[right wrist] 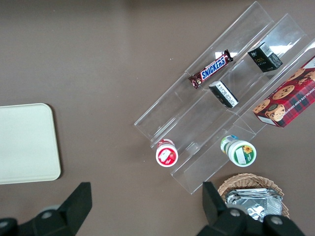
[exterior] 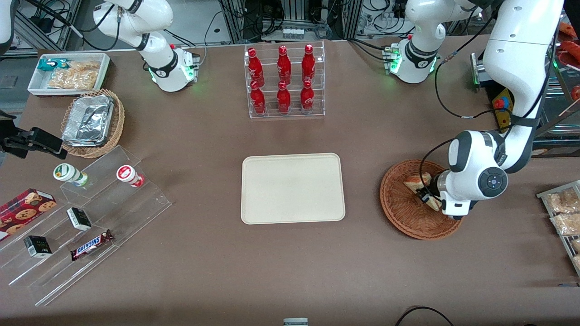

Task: Place sandwich from basket to tray
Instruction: 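Carry the sandwich with the left gripper over the cream tray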

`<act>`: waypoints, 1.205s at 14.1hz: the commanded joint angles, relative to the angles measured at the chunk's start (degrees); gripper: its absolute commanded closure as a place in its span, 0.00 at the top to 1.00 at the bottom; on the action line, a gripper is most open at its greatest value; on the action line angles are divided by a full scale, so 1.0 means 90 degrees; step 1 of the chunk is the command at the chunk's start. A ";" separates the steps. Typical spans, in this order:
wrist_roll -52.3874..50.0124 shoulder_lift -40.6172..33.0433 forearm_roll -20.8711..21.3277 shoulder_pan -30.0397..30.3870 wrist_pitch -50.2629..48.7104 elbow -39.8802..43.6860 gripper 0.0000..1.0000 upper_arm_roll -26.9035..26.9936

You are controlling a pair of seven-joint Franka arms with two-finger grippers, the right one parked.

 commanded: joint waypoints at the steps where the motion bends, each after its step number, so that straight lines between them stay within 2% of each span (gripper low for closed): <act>1: 0.0058 -0.0201 0.0034 -0.0047 0.0025 -0.0037 0.12 -0.0015; 4: 0.0322 -0.0260 0.0044 -0.0251 -0.0256 0.0566 0.12 -0.0190; 8: 0.0302 -0.0065 -0.0024 -0.1188 -0.0775 0.1680 0.12 -0.0200; 12: 0.0138 0.0656 0.0044 -0.2660 -0.0707 0.2402 0.15 -0.0181; 15: -0.0117 0.1233 0.0053 -0.3365 -0.0707 0.3077 0.15 -0.0171; 17: -0.0554 0.1468 0.0315 -0.3931 -0.0697 0.3156 0.15 -0.0026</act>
